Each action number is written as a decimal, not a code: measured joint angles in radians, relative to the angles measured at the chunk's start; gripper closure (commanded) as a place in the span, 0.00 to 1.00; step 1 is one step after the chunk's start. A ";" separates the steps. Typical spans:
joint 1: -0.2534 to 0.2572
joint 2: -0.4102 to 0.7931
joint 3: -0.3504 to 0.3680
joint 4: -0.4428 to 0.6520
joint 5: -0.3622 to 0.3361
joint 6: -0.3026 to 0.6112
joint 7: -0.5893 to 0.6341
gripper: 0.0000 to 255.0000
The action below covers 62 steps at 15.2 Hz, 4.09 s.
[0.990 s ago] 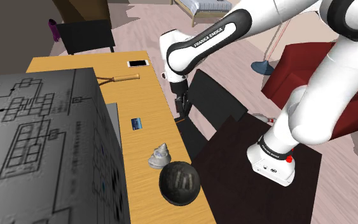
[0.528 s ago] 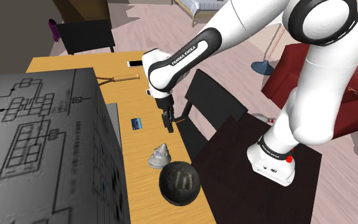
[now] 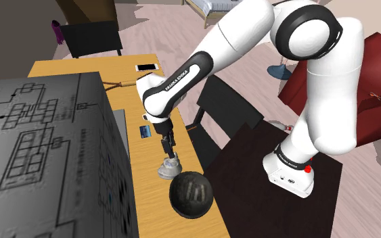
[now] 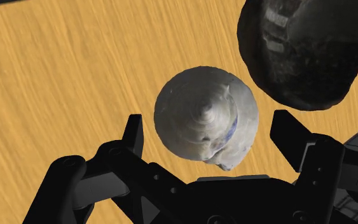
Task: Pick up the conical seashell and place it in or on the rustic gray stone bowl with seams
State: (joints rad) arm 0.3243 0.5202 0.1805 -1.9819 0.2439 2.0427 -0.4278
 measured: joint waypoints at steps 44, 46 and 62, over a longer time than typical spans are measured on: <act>-0.006 -0.180 0.019 -0.039 0.021 -0.135 0.034 1.00; -0.007 -0.196 0.019 -0.033 0.021 -0.156 0.039 1.00; 0.056 -0.507 0.098 -0.298 0.142 -0.168 0.121 1.00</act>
State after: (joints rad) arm 0.3803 0.0131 0.2785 -2.2795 0.3863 1.8749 -0.3072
